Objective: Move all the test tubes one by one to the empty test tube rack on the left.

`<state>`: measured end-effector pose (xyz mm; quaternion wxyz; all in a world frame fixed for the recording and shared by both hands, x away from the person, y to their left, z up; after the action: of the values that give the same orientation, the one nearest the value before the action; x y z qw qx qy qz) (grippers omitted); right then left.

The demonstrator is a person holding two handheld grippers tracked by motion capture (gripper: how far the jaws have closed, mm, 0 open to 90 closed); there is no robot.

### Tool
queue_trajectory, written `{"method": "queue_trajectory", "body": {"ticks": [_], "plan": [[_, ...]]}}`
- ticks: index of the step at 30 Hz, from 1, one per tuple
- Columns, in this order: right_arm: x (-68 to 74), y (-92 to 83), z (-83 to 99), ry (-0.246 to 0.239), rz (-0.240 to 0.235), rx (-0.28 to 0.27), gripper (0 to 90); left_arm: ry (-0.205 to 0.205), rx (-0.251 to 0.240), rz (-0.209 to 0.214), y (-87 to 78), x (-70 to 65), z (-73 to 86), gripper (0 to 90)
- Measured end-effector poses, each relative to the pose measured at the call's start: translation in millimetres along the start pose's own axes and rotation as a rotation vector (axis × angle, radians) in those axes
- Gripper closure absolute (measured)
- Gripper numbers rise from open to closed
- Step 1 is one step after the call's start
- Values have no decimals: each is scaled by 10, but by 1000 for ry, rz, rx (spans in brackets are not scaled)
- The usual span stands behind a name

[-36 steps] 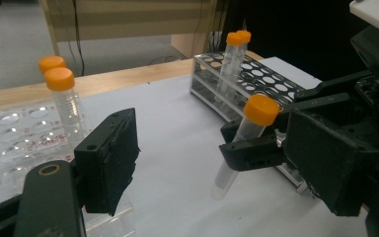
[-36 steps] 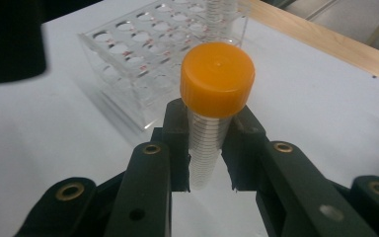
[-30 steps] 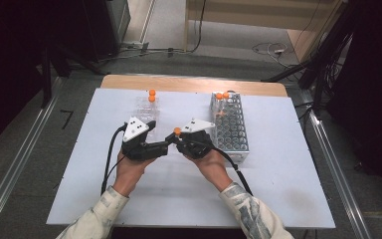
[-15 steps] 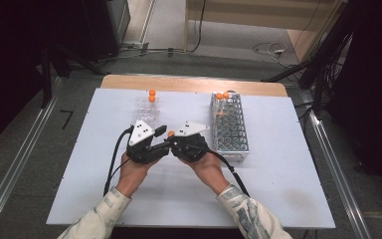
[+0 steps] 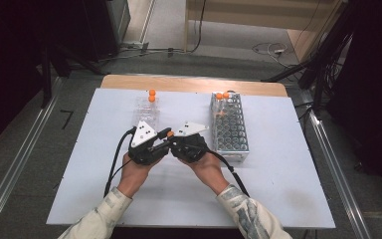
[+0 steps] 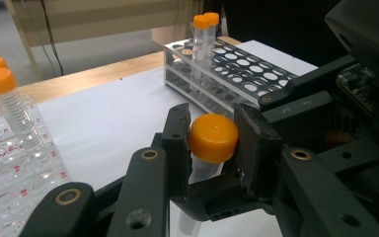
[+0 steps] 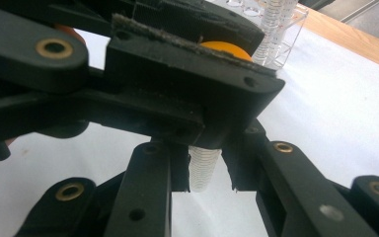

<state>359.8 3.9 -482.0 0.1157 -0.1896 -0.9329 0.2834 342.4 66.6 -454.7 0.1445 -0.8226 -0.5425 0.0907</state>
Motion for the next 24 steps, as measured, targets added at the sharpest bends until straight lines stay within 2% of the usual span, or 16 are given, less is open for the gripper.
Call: {"method": "queue_trajectory", "body": {"ticks": [8, 13, 18, 24], "plan": [[-2, 6, 5, 4, -9, 1, 699, 0, 3, -5, 8, 5, 1, 705], [10, -16, -8, 0, -23, -5, 536, -2, 1, -9, 18, 14, -2, 706], [-24, -80, -14, 10, -14, -9, 348, -3, 5, -17, 32, 41, -4, 706], [-95, -165, 7, 19, 23, -14, 251, -23, 4, -28, 46, 92, -23, 706]]}}
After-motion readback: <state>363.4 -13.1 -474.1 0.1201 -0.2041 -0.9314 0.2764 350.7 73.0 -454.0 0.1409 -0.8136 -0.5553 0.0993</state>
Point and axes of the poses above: each handheld gripper's, and its own axes: y roughly forward along the jaws, z roughly out of its underside, x roughly to its left, the point moved 8 cm from there along y, roughly forward along the jaws, and after that the axes turned 13 degrees about -z, right-handed, at the moved point
